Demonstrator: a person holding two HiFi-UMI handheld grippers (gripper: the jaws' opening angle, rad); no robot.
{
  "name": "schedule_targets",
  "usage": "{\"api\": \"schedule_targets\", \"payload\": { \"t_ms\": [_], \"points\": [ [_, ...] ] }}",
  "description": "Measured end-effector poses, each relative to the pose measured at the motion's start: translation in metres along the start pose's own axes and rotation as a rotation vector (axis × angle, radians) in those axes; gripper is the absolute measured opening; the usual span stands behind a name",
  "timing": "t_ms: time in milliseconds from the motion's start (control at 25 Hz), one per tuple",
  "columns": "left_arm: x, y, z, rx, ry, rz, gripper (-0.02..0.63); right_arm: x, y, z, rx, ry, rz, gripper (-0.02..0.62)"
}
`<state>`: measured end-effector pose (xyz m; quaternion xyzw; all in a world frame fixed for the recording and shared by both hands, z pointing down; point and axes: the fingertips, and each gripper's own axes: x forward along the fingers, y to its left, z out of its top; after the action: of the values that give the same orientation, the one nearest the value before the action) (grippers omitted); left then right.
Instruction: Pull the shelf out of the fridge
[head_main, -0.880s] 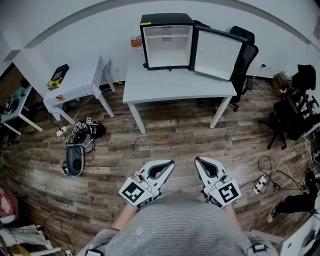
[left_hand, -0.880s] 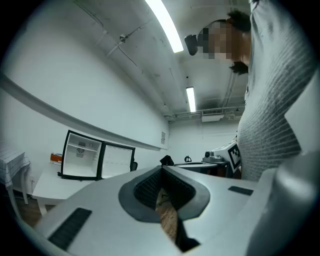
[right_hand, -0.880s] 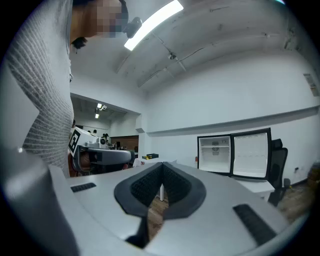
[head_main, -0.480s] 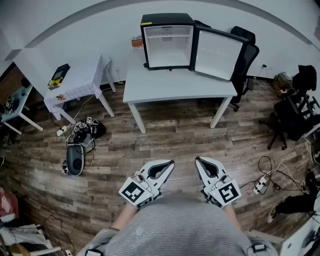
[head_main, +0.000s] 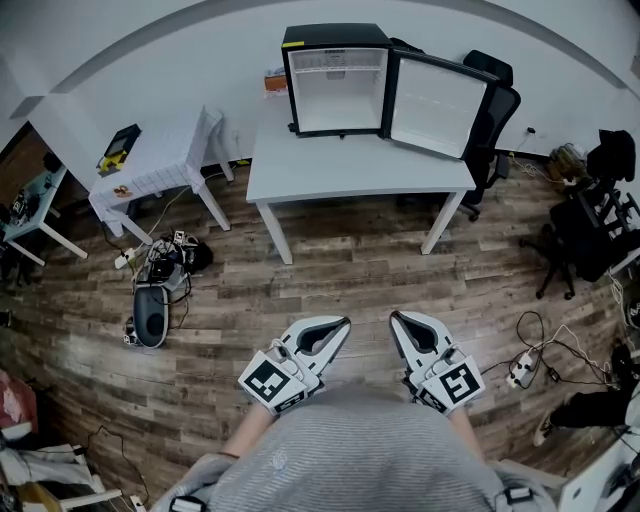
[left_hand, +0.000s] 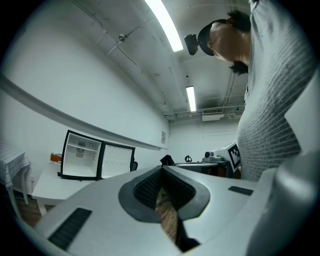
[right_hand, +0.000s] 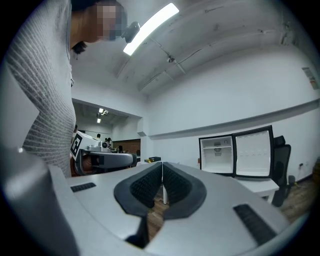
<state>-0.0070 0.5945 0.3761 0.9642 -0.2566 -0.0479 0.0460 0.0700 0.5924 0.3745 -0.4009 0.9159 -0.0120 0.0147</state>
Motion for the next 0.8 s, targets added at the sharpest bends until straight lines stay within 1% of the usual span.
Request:
{"api": "schedule_targets", "payload": {
  "t_ms": [320, 480, 800],
  "points": [
    [0.003, 0.001, 0.001, -0.002, 0.005, 0.01, 0.012, 0.001, -0.005, 0.0, -0.001, 0.007, 0.003, 0.014],
    [0.003, -0.001, -0.001, -0.002, 0.006, 0.007, 0.012, 0.001, -0.01, 0.0, -0.022, 0.006, -0.014, 0.014],
    [-0.002, 0.011, 0.0, -0.004, 0.003, 0.011, 0.012, 0.012, -0.005, -0.003, -0.013, 0.012, -0.008, 0.014]
  ]
}}
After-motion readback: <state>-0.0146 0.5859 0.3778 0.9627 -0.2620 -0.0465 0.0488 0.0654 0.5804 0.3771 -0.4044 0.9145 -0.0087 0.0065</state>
